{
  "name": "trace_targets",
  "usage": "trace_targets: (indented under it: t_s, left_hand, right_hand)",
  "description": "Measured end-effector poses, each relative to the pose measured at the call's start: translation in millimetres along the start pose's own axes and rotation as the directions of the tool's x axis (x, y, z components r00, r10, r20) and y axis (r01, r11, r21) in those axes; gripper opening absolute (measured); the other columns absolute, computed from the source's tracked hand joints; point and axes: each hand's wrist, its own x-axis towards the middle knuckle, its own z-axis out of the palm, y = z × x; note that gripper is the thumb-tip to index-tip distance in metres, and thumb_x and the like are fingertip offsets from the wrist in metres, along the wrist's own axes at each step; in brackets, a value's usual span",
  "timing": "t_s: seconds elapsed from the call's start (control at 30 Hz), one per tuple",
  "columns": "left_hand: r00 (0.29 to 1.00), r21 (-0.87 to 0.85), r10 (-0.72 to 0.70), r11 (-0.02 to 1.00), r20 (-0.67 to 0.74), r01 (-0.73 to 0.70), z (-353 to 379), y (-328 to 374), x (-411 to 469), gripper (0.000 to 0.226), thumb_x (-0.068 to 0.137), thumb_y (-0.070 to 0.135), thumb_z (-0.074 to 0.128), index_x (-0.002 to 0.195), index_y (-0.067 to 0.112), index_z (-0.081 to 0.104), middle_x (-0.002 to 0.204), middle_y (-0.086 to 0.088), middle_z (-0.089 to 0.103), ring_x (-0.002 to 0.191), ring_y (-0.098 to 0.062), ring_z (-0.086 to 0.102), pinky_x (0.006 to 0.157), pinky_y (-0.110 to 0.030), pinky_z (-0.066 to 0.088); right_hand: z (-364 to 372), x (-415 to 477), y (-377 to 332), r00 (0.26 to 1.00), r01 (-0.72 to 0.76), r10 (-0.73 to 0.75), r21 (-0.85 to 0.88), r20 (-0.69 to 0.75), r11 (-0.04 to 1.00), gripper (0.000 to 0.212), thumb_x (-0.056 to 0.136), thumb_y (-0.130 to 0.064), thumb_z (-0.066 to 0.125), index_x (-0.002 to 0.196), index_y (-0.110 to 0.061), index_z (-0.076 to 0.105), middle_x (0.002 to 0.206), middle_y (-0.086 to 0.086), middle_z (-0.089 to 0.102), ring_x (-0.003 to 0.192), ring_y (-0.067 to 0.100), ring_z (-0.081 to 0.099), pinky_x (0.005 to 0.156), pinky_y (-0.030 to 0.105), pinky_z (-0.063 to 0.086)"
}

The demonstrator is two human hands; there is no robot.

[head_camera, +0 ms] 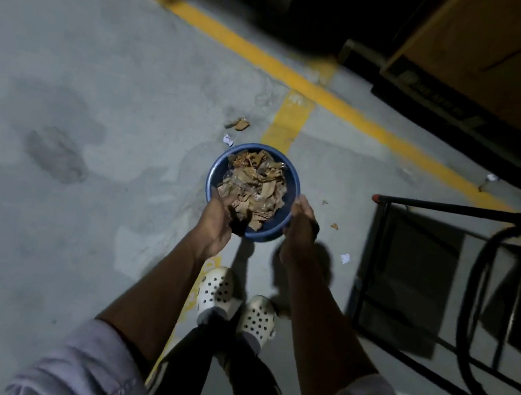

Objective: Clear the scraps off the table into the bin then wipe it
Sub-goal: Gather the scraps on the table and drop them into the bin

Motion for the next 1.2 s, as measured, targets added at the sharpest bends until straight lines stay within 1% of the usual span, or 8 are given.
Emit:
trace_targets:
  t_s: [0.07,0.2,0.4,0.57,0.73,0.83,0.97,1.2]
  left_hand:
    - [0.998,0.112,0.049,0.992,0.034,-0.052,7,6,-71,0.042,0.115,0.033,0.025,0.156,0.031,0.035,0.153,-0.002,0.047,0.14,-0.026,0.046,0.108,-0.038,0.038]
    - [0.976,0.268,0.123,0.949,0.182,-0.169,32,9,-196,0.051,0.109,0.031,0.047,0.155,0.043,0.03,0.141,0.012,0.045,0.127,-0.011,0.043,0.106,-0.037,0.033]
    - [0.889,0.37,0.199,0.855,0.412,-0.363,85,-21,-322,0.055,0.1,0.042,0.06,0.151,0.048,0.04,0.164,0.008,0.036,0.148,-0.022,0.04,0.119,-0.057,0.034]
    - [0.775,0.471,0.249,0.674,0.581,-0.57,147,-95,-392,0.04,0.108,0.031,0.051,0.146,0.04,0.046,0.157,0.007,0.043,0.143,-0.011,0.042,0.118,-0.037,0.036]
    - [0.721,0.506,0.241,0.57,0.65,-0.647,197,-204,-429,0.036,0.104,0.029,0.058,0.133,0.052,0.058,0.146,0.002,0.058,0.132,-0.01,0.056,0.105,-0.028,0.046]
    - [0.752,0.488,0.288,0.614,0.593,-0.62,225,-261,-447,0.037,0.104,0.024,0.059,0.138,0.038,0.058,0.13,0.0,0.064,0.111,-0.006,0.063,0.088,-0.017,0.048]
    - [0.763,0.536,0.253,0.583,0.595,-0.611,255,-333,-475,0.041,0.099,0.032,0.065,0.138,0.041,0.057,0.138,-0.002,0.06,0.129,-0.014,0.058,0.104,-0.029,0.045]
    - [0.772,0.592,0.272,0.513,0.575,-0.622,290,-366,-482,0.05,0.096,0.045,0.064,0.145,0.041,0.054,0.15,-0.003,0.053,0.135,-0.017,0.052,0.116,-0.04,0.039]
  right_hand:
    - [-19,-59,-24,1.0,-0.025,0.025,0.024,0.0,0.999,0.029,0.106,-0.024,0.053,0.132,-0.021,0.063,0.129,-0.002,0.065,0.121,0.019,0.06,0.086,0.033,0.054]
    - [-64,-182,-78,0.999,0.014,-0.017,0.055,0.05,0.998,0.027,0.106,-0.021,0.052,0.13,-0.021,0.064,0.12,-0.008,0.064,0.098,-0.006,0.058,0.074,0.024,0.051]
    - [-143,-320,-145,0.98,0.138,-0.148,0.087,0.129,0.987,0.03,0.105,-0.018,0.055,0.132,-0.008,0.064,0.114,-0.004,0.068,0.094,-0.005,0.065,0.079,0.023,0.054]
    - [-253,-362,-144,0.936,0.345,-0.339,-0.05,0.097,0.937,0.03,0.103,-0.01,0.054,0.129,-0.012,0.068,0.115,-0.004,0.07,0.086,-0.009,0.064,0.07,0.015,0.048]
    - [-385,-375,-119,0.932,0.364,-0.363,0.015,-0.012,0.931,0.031,0.1,-0.004,0.058,0.129,-0.007,0.068,0.112,0.006,0.072,0.062,-0.007,0.058,0.061,0.011,0.044]
    - [-453,-377,-111,0.926,0.377,-0.378,-0.033,-0.016,0.926,0.032,0.099,-0.004,0.059,0.129,-0.007,0.068,0.118,0.007,0.072,0.08,0.0,0.063,0.076,0.017,0.049]
    - [-536,-382,-103,0.914,0.398,-0.403,-0.11,-0.034,0.911,0.032,0.099,-0.015,0.061,0.129,-0.019,0.068,0.128,0.0,0.069,0.117,0.015,0.063,0.102,0.032,0.049]
    - [-605,-357,-118,0.92,0.372,-0.377,-0.06,-0.107,0.926,0.032,0.099,-0.013,0.062,0.13,-0.02,0.067,0.135,0.0,0.064,0.124,0.018,0.059,0.109,0.037,0.047]
